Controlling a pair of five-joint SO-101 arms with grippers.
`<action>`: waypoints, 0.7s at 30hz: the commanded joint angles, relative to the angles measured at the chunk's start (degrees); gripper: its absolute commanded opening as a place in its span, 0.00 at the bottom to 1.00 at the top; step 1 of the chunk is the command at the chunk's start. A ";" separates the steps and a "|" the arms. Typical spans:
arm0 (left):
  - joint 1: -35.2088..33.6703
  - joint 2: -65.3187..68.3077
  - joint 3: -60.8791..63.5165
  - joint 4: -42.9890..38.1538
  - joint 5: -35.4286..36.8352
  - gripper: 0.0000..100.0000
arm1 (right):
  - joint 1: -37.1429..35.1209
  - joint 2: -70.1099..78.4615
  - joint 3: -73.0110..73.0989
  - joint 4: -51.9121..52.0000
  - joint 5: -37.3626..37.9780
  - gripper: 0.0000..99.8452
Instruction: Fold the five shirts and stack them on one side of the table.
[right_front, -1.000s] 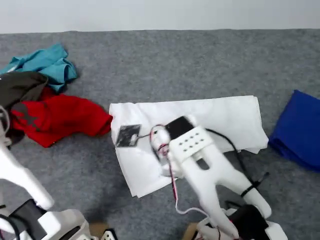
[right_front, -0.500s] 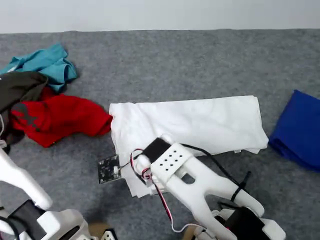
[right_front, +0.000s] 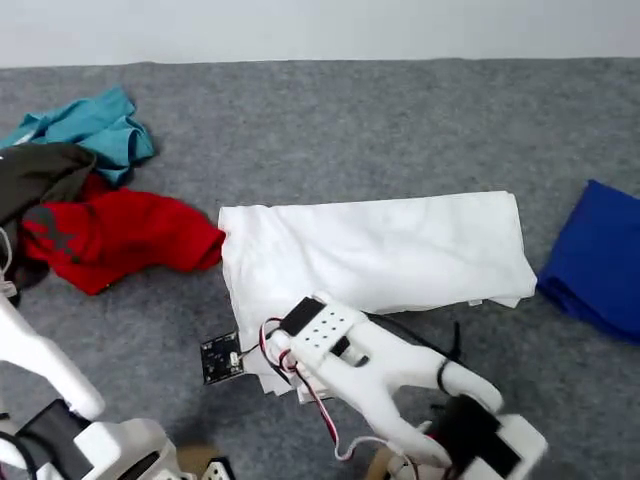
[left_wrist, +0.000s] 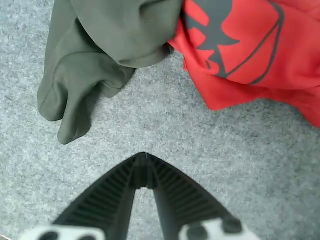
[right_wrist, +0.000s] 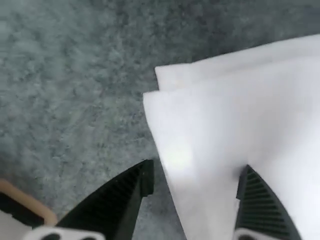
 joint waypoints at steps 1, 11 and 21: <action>-0.35 -2.55 -0.22 -0.97 0.00 0.00 | -0.31 4.35 -4.84 -1.01 0.62 0.28; -0.35 -2.55 -0.22 -0.97 0.00 0.00 | 1.01 9.36 -14.24 1.63 0.53 0.09; -0.35 -2.55 -0.22 -0.97 0.00 0.00 | 1.10 5.14 -17.93 7.52 0.62 0.06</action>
